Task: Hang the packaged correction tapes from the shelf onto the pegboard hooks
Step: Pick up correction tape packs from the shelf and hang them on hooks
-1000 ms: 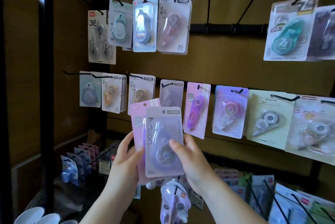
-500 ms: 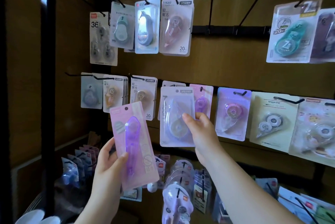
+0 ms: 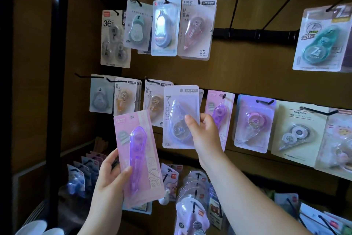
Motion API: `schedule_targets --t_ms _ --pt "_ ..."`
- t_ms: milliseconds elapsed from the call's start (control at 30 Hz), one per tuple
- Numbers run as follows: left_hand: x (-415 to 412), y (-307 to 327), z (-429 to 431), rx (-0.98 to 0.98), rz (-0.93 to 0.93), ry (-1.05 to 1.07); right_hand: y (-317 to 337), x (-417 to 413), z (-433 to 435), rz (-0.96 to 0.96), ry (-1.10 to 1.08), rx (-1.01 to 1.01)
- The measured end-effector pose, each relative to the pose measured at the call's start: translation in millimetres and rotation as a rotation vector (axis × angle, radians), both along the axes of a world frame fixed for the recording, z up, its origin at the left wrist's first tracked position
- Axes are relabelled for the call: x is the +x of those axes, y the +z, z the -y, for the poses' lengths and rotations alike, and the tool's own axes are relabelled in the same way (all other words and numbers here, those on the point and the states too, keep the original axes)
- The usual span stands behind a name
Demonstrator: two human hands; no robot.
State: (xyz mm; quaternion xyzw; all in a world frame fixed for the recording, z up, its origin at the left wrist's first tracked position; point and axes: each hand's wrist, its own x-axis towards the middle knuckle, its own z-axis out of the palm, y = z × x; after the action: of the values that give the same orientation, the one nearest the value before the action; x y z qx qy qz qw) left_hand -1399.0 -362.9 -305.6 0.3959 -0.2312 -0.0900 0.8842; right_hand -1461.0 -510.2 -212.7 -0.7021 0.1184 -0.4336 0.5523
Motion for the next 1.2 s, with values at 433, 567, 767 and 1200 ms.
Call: schedule_targets --t_ms 433,567,767,1200 --pt "6 -4 3 0.033 -0.03 -0.012 -7 19 15 -0.047 -0.136 0.028" --pt "10 -4 6 0.08 0.004 -0.015 2 35 29 -0.101 -0.286 -0.033" --pt "17 -3 8 0.121 0.04 -0.039 11 53 52 -0.196 -0.383 -0.081" --pt "3 2 11 0.115 0.068 -0.097 -19 14 25 -0.143 -0.24 -0.087"
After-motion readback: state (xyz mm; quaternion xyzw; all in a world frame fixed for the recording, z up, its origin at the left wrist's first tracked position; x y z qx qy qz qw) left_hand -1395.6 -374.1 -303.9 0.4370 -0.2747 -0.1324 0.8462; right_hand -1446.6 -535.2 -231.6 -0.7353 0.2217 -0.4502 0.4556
